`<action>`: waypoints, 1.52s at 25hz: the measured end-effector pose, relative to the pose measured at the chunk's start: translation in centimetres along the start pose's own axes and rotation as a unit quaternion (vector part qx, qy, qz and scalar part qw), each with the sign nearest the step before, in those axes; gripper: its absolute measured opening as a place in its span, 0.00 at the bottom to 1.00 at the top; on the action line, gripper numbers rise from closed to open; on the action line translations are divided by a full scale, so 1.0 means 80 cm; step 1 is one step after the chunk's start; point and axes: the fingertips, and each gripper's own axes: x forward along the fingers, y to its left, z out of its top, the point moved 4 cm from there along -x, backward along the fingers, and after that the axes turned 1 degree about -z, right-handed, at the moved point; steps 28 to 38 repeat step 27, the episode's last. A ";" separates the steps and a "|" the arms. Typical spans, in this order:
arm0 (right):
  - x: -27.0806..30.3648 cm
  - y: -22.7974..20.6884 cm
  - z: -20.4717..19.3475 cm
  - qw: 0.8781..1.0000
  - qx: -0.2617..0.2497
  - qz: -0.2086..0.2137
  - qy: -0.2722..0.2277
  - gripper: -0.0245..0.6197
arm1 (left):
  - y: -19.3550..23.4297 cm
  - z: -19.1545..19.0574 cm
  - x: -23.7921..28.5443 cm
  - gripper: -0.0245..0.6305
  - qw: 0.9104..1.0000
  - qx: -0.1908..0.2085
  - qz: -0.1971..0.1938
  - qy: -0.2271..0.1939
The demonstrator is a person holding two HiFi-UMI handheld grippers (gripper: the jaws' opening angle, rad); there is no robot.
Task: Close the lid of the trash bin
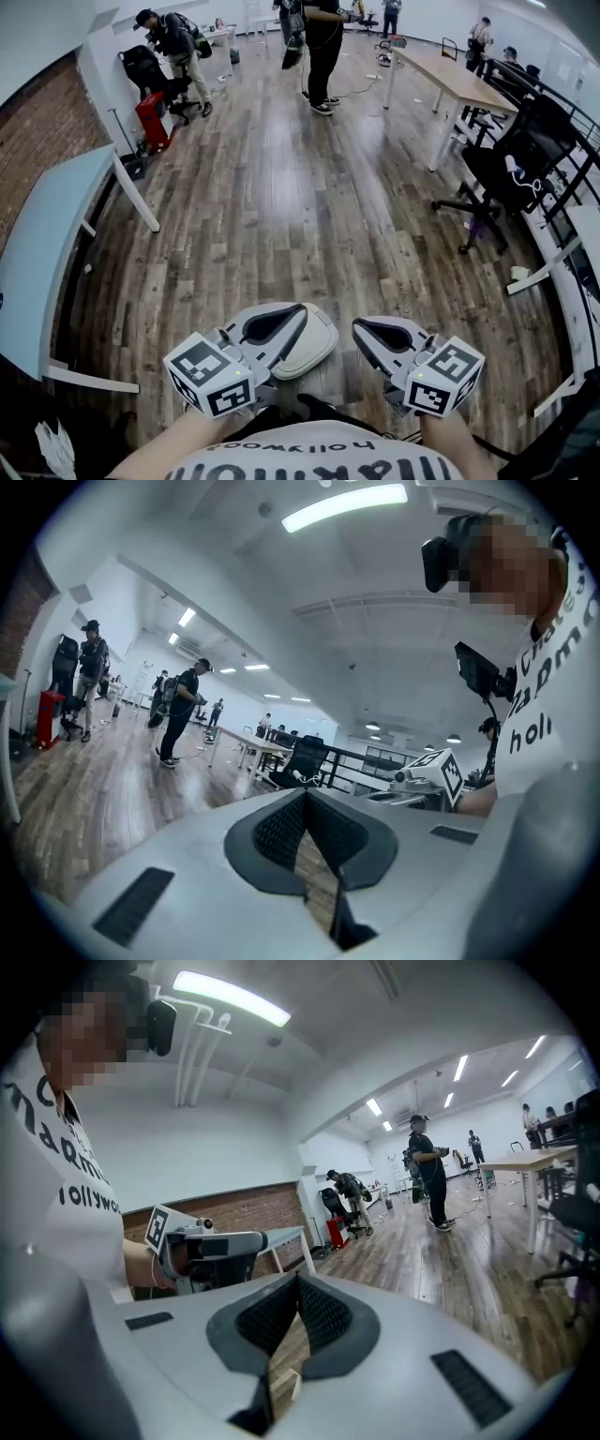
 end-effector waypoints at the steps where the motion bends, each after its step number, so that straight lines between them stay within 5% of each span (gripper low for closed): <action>1: 0.002 0.001 0.000 1.000 -0.003 0.002 0.004 0.05 | 0.001 -0.001 0.000 0.05 1.000 -0.002 0.000 -0.001; 38: 0.000 -0.031 0.014 0.999 -0.035 0.003 0.009 0.05 | 0.006 -0.002 0.043 0.05 1.000 -0.008 -0.007 -0.005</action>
